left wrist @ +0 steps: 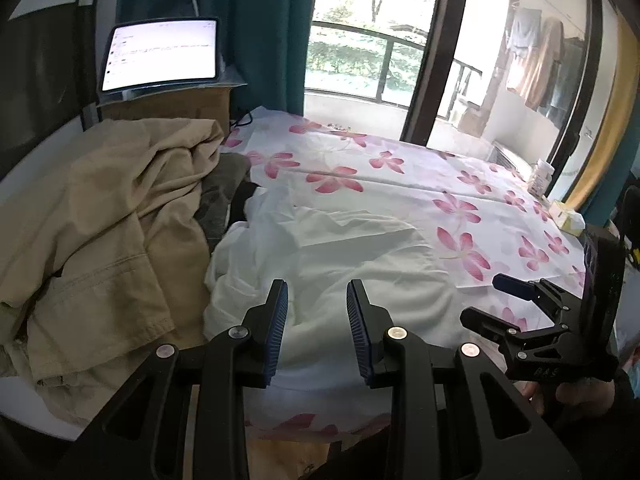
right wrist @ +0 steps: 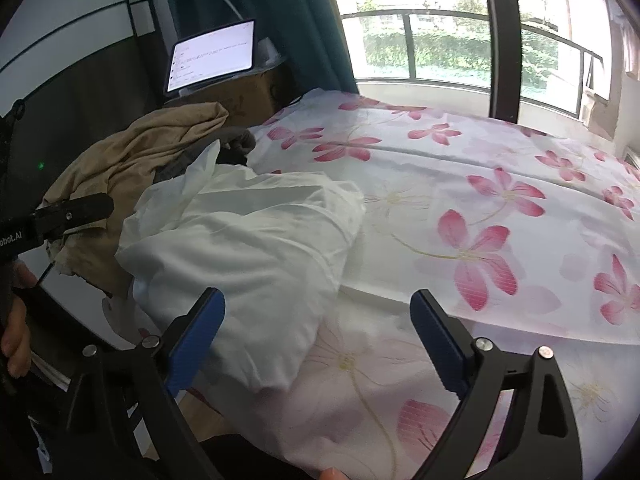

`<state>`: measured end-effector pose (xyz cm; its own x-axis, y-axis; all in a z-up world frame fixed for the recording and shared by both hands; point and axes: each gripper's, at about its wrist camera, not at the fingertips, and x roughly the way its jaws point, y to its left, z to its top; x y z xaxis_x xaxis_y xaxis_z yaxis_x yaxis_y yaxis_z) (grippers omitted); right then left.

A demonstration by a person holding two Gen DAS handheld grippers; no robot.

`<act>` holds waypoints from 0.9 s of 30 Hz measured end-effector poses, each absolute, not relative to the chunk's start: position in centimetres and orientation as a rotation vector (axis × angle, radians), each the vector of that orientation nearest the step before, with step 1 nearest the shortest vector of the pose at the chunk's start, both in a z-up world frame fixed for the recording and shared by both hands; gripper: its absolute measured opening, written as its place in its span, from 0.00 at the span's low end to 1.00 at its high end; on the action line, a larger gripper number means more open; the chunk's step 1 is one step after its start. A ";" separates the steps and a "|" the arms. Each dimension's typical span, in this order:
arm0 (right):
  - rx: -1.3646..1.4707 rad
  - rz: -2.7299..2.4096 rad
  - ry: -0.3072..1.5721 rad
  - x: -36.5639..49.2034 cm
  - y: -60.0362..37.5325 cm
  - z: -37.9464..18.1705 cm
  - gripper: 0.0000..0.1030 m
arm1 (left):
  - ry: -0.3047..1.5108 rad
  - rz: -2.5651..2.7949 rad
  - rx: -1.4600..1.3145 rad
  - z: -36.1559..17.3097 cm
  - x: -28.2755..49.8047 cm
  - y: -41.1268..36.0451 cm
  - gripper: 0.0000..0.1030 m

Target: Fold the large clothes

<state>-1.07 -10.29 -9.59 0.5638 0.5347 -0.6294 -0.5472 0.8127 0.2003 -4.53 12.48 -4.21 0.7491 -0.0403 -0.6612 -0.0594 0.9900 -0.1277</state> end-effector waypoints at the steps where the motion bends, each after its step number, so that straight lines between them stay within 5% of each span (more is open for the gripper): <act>1: -0.015 0.633 0.732 -1.1 -10.5 -9.5 0.90 | 0.725 0.003 -0.143 -4.3 -4.4 12.1 0.32; 27: 0.066 0.446 0.669 -1.8 -19.8 -7.5 0.91 | 0.615 -0.059 -0.049 -5.3 -2.1 2.8 0.32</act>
<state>-1.84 -19.82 -7.48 0.6936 0.4202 -0.5851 -0.3784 0.9037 0.2004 -2.07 2.76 -5.34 0.8150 -0.0702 -0.5752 0.0410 0.9971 -0.0635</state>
